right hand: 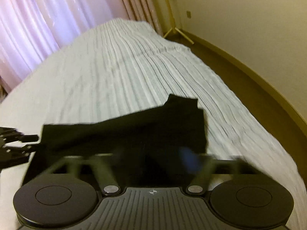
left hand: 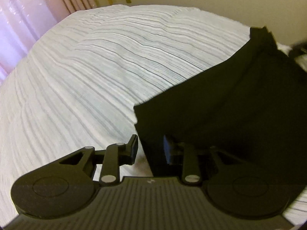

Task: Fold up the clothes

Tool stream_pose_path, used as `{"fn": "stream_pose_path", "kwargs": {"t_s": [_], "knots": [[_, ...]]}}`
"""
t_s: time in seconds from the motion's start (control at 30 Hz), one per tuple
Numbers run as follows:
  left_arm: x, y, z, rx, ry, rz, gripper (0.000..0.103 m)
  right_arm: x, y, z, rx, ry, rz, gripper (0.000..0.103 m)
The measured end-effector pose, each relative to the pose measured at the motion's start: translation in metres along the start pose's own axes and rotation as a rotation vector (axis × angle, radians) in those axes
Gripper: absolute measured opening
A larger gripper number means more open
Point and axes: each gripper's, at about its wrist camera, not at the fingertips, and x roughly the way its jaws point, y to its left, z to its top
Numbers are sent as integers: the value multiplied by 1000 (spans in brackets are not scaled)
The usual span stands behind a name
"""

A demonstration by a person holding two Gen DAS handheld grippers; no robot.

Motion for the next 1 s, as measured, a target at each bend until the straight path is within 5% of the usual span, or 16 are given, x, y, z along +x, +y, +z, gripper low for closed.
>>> {"fn": "stream_pose_path", "kwargs": {"t_s": [0.13,0.27,0.53,0.63,0.67,0.8,1.0], "knots": [[-45,-21,-36,-42,-5,-79,22,-48,10,-45,48,1,46,80],[-42,-51,-80,2,85,-98,23,-70,12,-77,87,40,18,80],[-95,-47,-96,-144,126,-72,26,-109,22,-123,129,121,-70,80],[-123,-47,-103,-227,121,-36,52,-122,42,-125,99,151,-84,92],[-132,-46,-105,-258,119,-24,68,-126,49,-126,90,160,-89,96],[-163,-50,-111,-368,105,-22,101,-137,74,-127,90,177,-82,96],[-196,-61,-121,-467,116,-50,102,-157,104,-132,64,187,-103,97]]}}
